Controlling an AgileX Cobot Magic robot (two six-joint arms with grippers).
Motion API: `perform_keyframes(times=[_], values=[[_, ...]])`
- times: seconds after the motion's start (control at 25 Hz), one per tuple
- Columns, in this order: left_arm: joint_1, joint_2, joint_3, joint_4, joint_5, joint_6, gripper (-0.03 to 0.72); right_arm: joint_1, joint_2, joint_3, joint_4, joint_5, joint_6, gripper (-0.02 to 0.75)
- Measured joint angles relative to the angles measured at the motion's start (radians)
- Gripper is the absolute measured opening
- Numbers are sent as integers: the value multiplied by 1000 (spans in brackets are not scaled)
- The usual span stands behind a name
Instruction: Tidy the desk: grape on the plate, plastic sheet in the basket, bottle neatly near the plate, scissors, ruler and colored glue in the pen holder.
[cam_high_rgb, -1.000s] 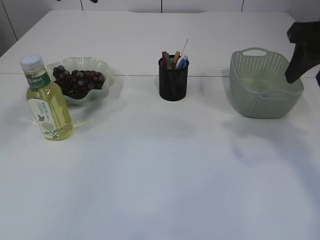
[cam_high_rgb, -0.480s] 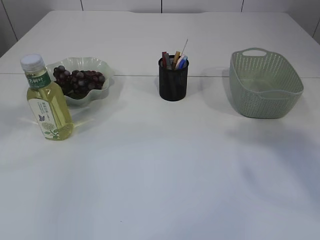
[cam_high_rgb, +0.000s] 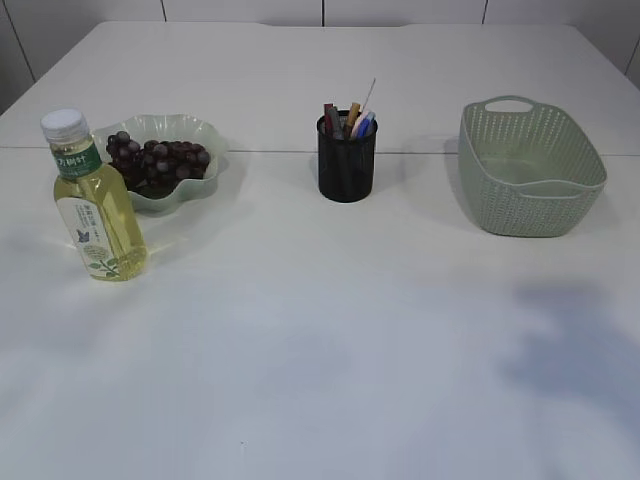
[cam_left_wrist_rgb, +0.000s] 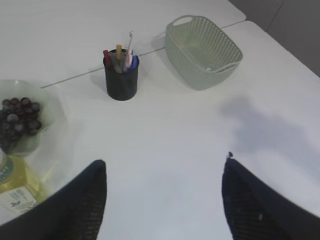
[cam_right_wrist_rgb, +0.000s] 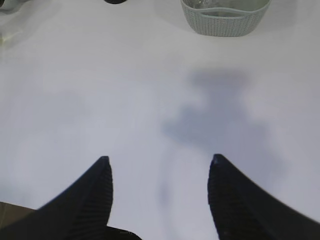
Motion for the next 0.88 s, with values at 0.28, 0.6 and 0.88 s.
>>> perform_keyframes(times=[0.28, 0.6, 0.88], values=[[-2, -296, 340, 0, -115, 17, 527, 0, -160, 116, 0, -3, -53, 477], [-2, -615, 548, -6, -79, 98, 527, 0, -393, 341, 1, -68, -132, 477], [-2, -842, 703, -52, 19, 114, 527, 0, -634, 453, 7, -96, -185, 477]])
